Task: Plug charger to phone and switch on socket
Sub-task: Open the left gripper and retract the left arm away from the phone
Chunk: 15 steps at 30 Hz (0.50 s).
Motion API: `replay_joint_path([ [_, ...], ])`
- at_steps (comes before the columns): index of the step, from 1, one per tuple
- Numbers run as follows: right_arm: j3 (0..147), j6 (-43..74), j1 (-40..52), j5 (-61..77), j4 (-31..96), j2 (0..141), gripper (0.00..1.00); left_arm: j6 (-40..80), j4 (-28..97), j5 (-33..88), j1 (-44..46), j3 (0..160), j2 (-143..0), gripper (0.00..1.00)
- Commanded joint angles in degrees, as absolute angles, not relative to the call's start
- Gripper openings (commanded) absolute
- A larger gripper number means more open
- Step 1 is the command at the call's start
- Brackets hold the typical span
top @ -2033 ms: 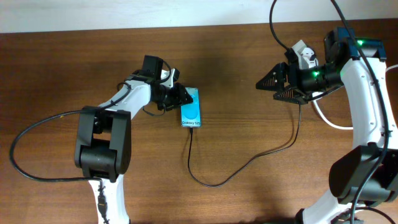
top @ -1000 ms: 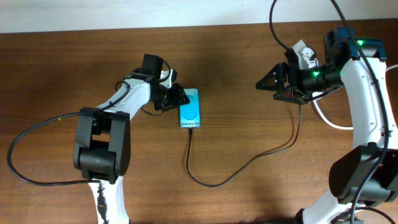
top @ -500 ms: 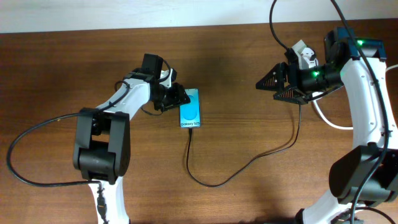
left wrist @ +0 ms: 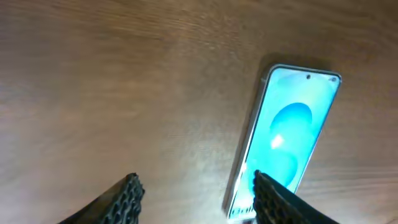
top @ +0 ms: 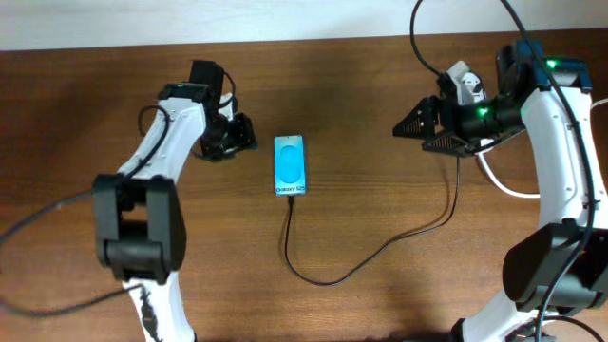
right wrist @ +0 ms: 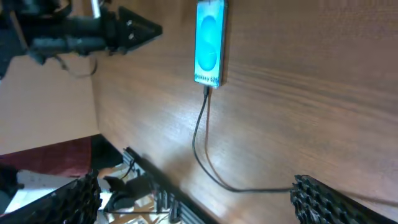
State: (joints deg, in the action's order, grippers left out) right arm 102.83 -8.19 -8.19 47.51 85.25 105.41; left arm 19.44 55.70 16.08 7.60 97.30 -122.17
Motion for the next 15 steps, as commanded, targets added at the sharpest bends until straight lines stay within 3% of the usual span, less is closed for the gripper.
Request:
replay_joint_path([
  [1, 111.1, -9.2, -8.3, 44.2, 85.4, 104.2, 0.89, 16.8, 59.1, 8.0, 7.6, 99.3, -106.9, 0.63],
  [6, 136.3, -7.2, -8.3, 33.2, 97.3, 103.8, 0.87, 16.8, 63.4, 1.5, 7.6, 99.3, -86.3, 0.66],
  [11, 142.4, -5.1, -8.2, 28.4, 97.3, 89.4, 0.89, 16.8, 68.8, 0.5, 7.6, 99.3, -68.7, 0.73],
  [13, 142.4, -3.8, -8.2, 25.4, 97.3, 82.6, 0.90, 16.8, 71.7, -0.9, 7.6, 99.3, -63.8, 0.80],
  [15, 142.4, -3.3, -8.2, 24.6, 97.3, 76.1, 0.96, 16.8, 74.0, -0.9, 7.6, 99.3, -60.2, 0.96],
])
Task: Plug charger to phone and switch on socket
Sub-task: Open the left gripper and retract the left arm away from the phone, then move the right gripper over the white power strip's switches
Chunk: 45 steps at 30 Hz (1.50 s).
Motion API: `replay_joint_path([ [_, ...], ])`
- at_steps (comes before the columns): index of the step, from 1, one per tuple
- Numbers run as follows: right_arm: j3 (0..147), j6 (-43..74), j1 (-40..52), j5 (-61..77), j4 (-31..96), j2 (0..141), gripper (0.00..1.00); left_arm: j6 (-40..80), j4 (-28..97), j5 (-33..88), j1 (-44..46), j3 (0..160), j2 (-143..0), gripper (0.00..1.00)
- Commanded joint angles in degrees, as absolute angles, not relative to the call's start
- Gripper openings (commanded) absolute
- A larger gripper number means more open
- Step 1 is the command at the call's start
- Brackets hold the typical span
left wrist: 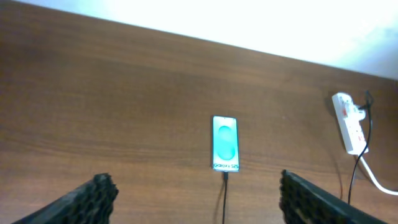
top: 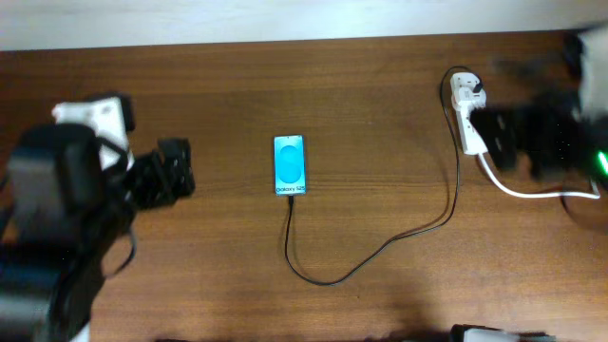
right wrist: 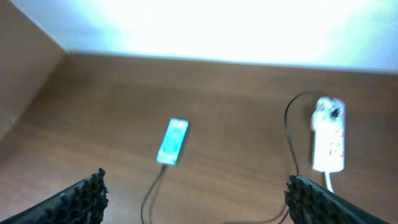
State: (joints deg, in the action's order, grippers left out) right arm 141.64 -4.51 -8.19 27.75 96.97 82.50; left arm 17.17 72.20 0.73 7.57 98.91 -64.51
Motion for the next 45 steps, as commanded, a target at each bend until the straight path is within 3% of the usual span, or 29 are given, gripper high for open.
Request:
replay_joint_path([
  [1, 142.4, -3.3, -8.2, 24.6, 97.3, 71.3, 0.98, 16.8, 75.9, -1.0, 7.6, 99.3, -57.5, 0.99],
  [11, 142.4, -3.4, -8.2, 22.6, 97.3, 48.9, 0.98, 16.8, 89.3, -1.5, 7.6, 99.3, -52.5, 1.00],
  [22, 136.4, -3.4, -8.2, 22.7, 97.3, 48.6, 0.98, 16.8, 90.2, -1.5, 7.6, 99.3, -52.5, 0.99],
  [25, 134.8, -3.4, -8.2, 28.4, 96.8, 48.6, 0.98, 16.8, 90.6, -1.5, 7.6, 99.3, -52.5, 0.99],
  [32, 130.6, -4.1, -8.2, 22.2, 91.5, 48.7, 0.98, 16.4, 93.9, -3.0, 7.6, 99.3, -52.0, 0.99],
  [41, 110.8, -4.0, -8.2, 21.5, 82.6, 48.9, 0.98, 19.0, 96.7, -8.4, 7.6, 98.9, -33.2, 0.99],
  [45, 105.8, -4.0, -8.2, 18.9, 80.1, 55.2, 0.98, 19.0, 96.7, -8.2, 7.6, 97.7, -26.3, 0.99],
])
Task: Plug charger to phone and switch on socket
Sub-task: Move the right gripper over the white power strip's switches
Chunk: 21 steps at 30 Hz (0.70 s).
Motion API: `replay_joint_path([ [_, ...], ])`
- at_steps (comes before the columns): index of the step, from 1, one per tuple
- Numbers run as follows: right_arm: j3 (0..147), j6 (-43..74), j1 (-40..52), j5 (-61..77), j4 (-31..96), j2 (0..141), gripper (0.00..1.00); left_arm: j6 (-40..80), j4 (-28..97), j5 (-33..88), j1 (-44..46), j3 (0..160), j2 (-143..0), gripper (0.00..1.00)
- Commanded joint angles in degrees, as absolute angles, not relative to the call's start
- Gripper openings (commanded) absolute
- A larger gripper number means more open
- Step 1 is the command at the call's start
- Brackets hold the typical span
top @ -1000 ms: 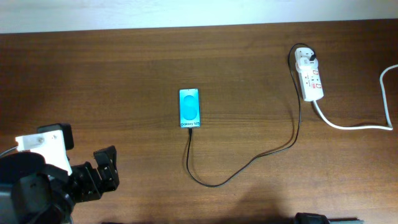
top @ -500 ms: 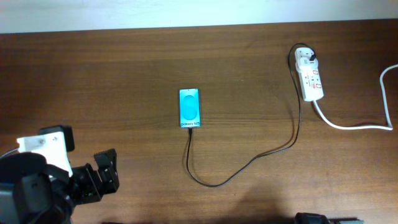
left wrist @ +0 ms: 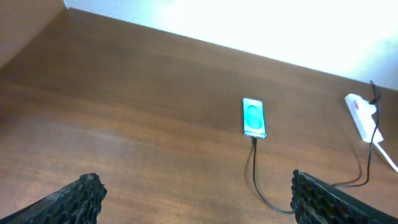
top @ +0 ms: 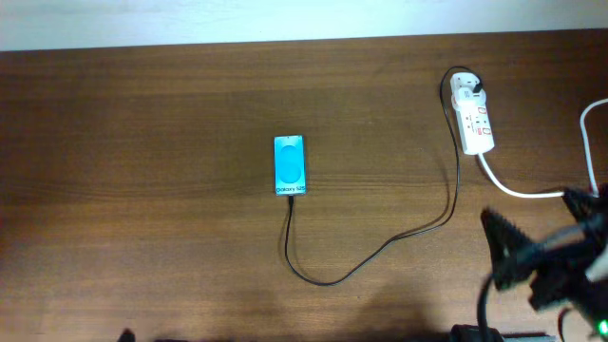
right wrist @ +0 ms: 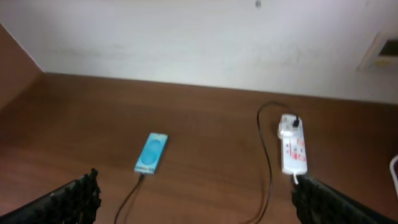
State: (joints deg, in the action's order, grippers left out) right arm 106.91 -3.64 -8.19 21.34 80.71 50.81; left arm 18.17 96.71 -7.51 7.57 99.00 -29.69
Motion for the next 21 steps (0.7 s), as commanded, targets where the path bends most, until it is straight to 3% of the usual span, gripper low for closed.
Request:
replay_joint_path([
  [1, 105.8, -3.9, -8.2, 18.3, 80.1, 58.3, 0.98, 19.0, 96.7, -8.2, 7.6, 96.3, -24.7, 0.99],
  [4, 105.8, 0.6, -8.3, 12.6, 80.2, 68.9, 0.99, 19.0, 96.7, -8.2, 7.6, 90.0, -22.4, 0.99],
  [7, 105.8, 2.5, -8.3, 12.8, 80.2, 77.4, 0.49, 19.0, 96.7, -8.2, 7.6, 86.1, -22.4, 0.99],
  [8, 105.8, 2.4, -8.3, 12.8, 80.4, 80.1, 0.25, 19.0, 96.7, -8.3, 7.6, 85.2, -22.4, 0.99],
  [9, 105.8, 2.5, -8.3, 12.8, 80.6, 82.2, 0.11, 19.0, 96.7, -8.2, 7.6, 84.5, -22.4, 0.99],
  [10, 105.8, 2.5, -8.3, 12.8, 80.7, 83.5, 0.04, 19.0, 96.7, -8.2, 7.6, 84.4, -22.4, 0.99],
  [14, 105.8, 13.6, -13.2, 12.8, 82.2, 84.5, 0.04, 19.0, 96.7, -8.2, 7.6, 84.4, -22.4, 0.99],
  [21, 105.7, 20.1, -20.0, 12.8, 87.9, 85.1, 0.04, 19.0, 96.7, -8.2, 7.6, 84.4, -22.4, 0.99],
])
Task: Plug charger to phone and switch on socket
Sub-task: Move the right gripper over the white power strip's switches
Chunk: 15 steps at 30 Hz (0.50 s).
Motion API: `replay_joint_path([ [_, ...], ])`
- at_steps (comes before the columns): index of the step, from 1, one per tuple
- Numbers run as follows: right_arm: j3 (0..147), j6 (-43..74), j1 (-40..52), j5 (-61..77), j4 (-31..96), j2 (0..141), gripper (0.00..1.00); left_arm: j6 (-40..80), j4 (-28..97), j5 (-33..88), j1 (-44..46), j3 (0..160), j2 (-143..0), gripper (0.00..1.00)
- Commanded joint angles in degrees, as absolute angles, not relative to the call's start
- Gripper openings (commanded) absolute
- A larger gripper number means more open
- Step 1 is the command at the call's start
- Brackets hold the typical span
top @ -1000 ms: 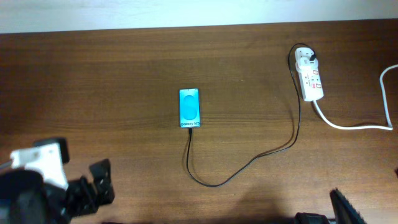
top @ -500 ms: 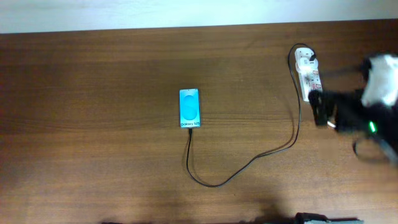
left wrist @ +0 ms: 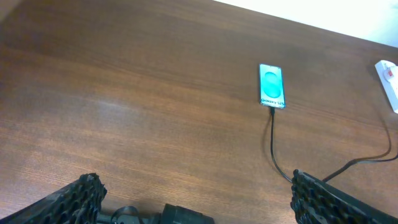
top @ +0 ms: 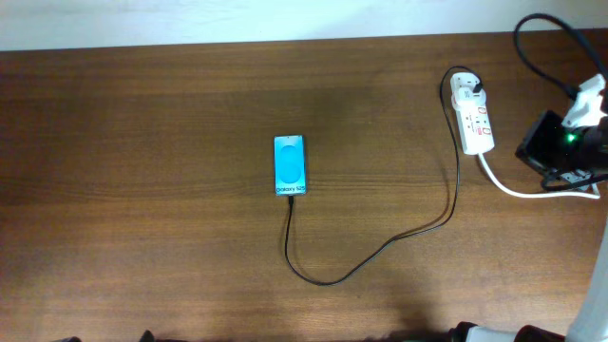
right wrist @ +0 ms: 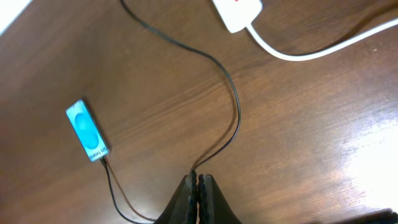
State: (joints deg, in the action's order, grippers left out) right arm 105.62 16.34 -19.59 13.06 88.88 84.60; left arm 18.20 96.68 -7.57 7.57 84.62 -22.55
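The phone (top: pixel 290 164) lies face up at the table's middle, its screen lit blue. A black charger cable (top: pixel 380 249) runs from its near end in a loop to the white socket strip (top: pixel 474 122) at the back right. In the left wrist view my left gripper (left wrist: pixel 199 202) is wide open, high and well back from the phone (left wrist: pixel 272 94), with nothing in it. My right gripper (right wrist: pixel 198 186) is shut with nothing between the fingers, high above the cable (right wrist: pixel 233 106). The right arm (top: pixel 560 142) sits at the table's right edge beside the strip.
A white mains lead (top: pixel 518 190) curves from the strip toward the right edge. A pale wall (top: pixel 285 19) runs behind the table's far edge. A dark part (left wrist: pixel 186 214) shows at the bottom of the left wrist view.
My right gripper was wide open at the table's front right; now it is shut and the arm is at the right edge by the strip. The left gripper stays open, its view shifted slightly.
First my left gripper was open beside the phone and my right open by the socket strip. Then both were farther out and higher. Later the left arm was out of the overhead view, the right at the front right. Phone, cable and strip have not moved.
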Motion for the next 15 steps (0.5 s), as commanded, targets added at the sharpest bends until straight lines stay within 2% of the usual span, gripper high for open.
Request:
replay_joint_path([
  [1, 105.8, 20.3, -20.0, 12.8, 87.9, 85.8, 0.04, 19.0, 96.7, -8.2, 7.6, 84.4, -22.4, 0.99],
  [7, 105.8, 29.5, -20.0, 14.8, 81.6, 101.2, 0.04, 19.0, 96.7, -8.2, 7.6, 84.4, -22.4, 0.99],
  [15, 105.8, 38.8, -20.0, 16.0, 61.1, 116.3, 0.04, 19.0, 96.7, -8.2, 7.6, 84.4, -22.4, 0.99],
])
